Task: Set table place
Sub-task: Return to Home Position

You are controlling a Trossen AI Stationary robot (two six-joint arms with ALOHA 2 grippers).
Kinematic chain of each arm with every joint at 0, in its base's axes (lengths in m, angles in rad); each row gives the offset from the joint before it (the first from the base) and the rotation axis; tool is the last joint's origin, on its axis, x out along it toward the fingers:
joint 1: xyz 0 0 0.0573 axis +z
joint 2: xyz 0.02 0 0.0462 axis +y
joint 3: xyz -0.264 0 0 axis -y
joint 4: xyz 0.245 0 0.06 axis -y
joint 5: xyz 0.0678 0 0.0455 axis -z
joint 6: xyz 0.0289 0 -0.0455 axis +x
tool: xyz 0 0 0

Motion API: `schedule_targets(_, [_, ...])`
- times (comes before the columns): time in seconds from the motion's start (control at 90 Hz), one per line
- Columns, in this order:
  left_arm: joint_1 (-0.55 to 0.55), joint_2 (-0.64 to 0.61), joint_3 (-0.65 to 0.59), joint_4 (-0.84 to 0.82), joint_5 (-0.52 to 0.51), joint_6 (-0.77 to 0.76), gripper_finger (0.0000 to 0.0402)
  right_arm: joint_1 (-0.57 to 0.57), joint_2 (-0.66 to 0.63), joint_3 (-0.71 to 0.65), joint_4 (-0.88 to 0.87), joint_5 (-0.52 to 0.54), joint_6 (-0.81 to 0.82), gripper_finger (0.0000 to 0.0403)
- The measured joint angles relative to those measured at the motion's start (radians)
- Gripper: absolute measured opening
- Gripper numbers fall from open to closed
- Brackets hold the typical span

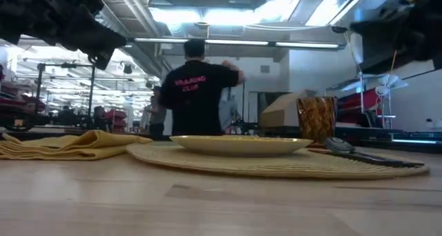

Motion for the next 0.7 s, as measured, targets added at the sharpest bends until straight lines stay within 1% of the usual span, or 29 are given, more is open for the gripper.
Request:
schedule_targets(0.167, [0.014,-0.06,-0.156,0.166,-0.002,-0.096,0.0,-0.026,-0.019,-0.045,-0.014,-0.007,0.049,0.0])
schedule_targets(0.244, [0.027,-0.061,-0.158,0.131,-0.01,-0.119,0.0,-0.034,-0.022,-0.073,-0.007,-0.011,0.071,0.0])
schedule_targets(0.3, [0.035,-0.061,-0.158,0.116,-0.013,-0.118,0.0,-0.037,-0.021,-0.078,-0.038,-0.016,0.1,0.0])
schedule_targets(0.389, [0.051,-0.061,-0.158,0.119,-0.016,-0.093,0.0,-0.035,-0.018,-0.078,-0.042,-0.037,0.106,0.0])
schedule_targets(0.567, [0.097,-0.062,-0.158,0.113,-0.042,-0.03,0.0,-0.035,0.0,-0.078,-0.044,-0.04,0.105,0.0])
schedule_targets(0.7, [0.109,-0.071,-0.158,0.138,-0.033,-0.038,0.0,-0.035,0.037,-0.078,-0.045,-0.044,0.13,0.0])
